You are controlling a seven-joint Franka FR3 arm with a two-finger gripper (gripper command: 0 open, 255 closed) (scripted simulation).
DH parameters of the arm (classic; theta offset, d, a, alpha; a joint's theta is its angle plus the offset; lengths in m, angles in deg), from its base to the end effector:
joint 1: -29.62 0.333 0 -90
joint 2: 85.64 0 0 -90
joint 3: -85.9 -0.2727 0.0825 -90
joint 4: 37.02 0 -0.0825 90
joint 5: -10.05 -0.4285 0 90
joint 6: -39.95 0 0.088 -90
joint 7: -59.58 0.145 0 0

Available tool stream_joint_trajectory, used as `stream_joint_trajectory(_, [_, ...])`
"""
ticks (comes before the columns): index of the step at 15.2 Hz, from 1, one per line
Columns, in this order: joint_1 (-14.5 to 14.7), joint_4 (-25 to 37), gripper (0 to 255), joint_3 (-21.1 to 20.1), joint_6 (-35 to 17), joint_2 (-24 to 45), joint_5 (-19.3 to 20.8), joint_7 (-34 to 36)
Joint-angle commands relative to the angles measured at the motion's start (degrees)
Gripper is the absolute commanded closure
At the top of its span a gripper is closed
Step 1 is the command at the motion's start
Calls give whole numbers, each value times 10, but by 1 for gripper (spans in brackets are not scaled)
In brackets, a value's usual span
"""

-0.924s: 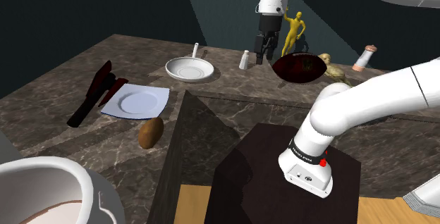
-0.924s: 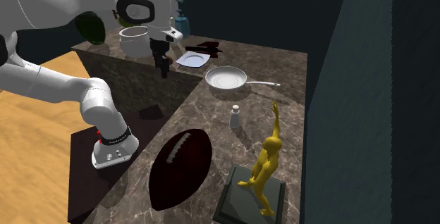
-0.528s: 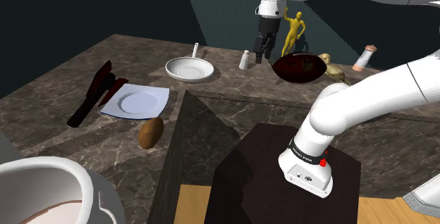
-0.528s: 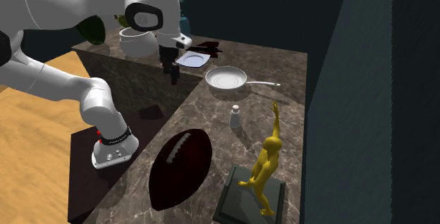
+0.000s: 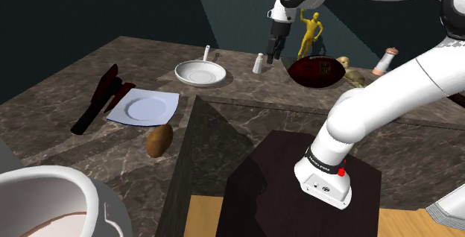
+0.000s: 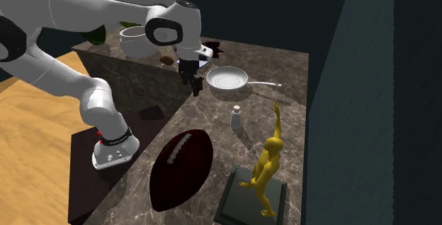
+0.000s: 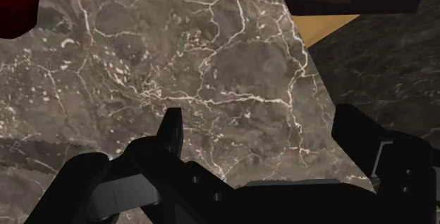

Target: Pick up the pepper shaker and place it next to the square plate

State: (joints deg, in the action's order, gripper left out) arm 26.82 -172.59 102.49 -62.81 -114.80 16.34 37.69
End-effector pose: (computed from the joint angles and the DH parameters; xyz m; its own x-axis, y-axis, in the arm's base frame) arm 0.4259 -0.1587 0.4091 0.9916 0.1143 -0.0600 0.1106 -0.9920 -0.0616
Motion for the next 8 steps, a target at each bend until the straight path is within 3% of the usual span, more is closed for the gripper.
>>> stream_joint_trajectory(1, [0, 23, 0, 23, -24, 35, 1, -36])
stream_joint_trajectory(8, [7, 111, 0, 95, -95, 167, -38, -163])
